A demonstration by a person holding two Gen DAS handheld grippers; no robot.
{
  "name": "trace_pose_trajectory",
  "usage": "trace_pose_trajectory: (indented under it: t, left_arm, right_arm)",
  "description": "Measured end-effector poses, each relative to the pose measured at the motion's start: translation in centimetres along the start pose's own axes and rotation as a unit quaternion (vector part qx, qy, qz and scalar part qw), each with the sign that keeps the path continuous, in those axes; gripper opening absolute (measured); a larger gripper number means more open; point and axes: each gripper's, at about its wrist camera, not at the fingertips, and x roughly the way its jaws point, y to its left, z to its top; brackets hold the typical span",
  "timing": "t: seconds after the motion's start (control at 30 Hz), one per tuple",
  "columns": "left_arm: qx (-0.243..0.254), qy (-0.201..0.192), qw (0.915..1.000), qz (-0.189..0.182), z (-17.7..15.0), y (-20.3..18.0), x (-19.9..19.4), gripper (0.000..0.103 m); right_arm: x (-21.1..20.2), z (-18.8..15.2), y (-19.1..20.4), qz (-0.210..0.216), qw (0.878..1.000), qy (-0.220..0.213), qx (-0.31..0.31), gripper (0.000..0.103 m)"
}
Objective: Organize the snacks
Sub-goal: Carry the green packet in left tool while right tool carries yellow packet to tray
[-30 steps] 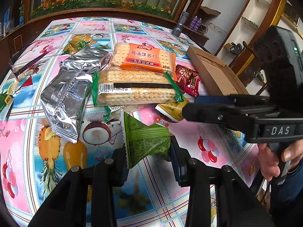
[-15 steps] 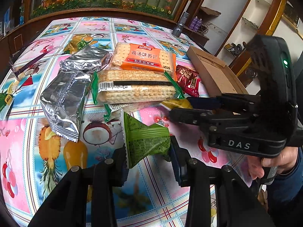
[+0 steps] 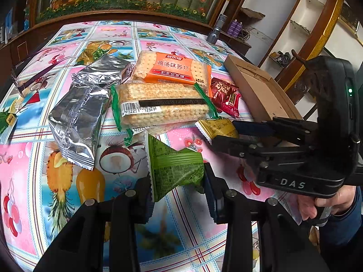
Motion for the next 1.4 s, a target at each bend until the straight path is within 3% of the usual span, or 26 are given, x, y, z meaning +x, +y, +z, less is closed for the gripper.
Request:
trace_pose_trajectory:
  t: [0.27, 0.4, 0.63, 0.87, 1.07, 1.4]
  left_arm:
    - [0.010, -0.002, 0.9999, 0.013, 0.0, -0.5, 0.0, 0.036]
    - [0.025, -0.027, 0.9991, 0.023, -0.1, -1.2, -0.9, 0.036]
    - [0.026, -0.031, 0.9992, 0.006, 0.7, -2.7, -1.6, 0.036]
    - [0.030, -0.037, 0.9988, -0.015, 3.4, -4.7, -2.3, 0.036]
    - [0.051, -0.052, 0.9972, -0.017, 7.0, -7.5, -2.4, 0.036]
    - [0.083, -0.051, 0.9945, -0.038, 13.5, -13.8, 1.3, 0.036]
  right_arm:
    - [-0.1, -0.4, -0.4, 0.007, 1.000, -0.013, 0.016, 0.039]
    - [-1.6, -0.4, -0.9, 0.021, 0.999, -0.028, 0.030, 0.035]
    - [-5.0, 0.1, -2.2, 0.056, 0.995, -0.069, 0.053, 0.035]
    - [-7.2, 1.6, -6.1, 0.078, 0.984, -0.106, 0.117, 0.035]
    - [-9.4, 3.7, -10.6, 0.080, 0.970, -0.149, 0.176, 0.035]
    - [-10.4, 6.7, -21.5, 0.048, 0.930, -0.218, 0.291, 0.035]
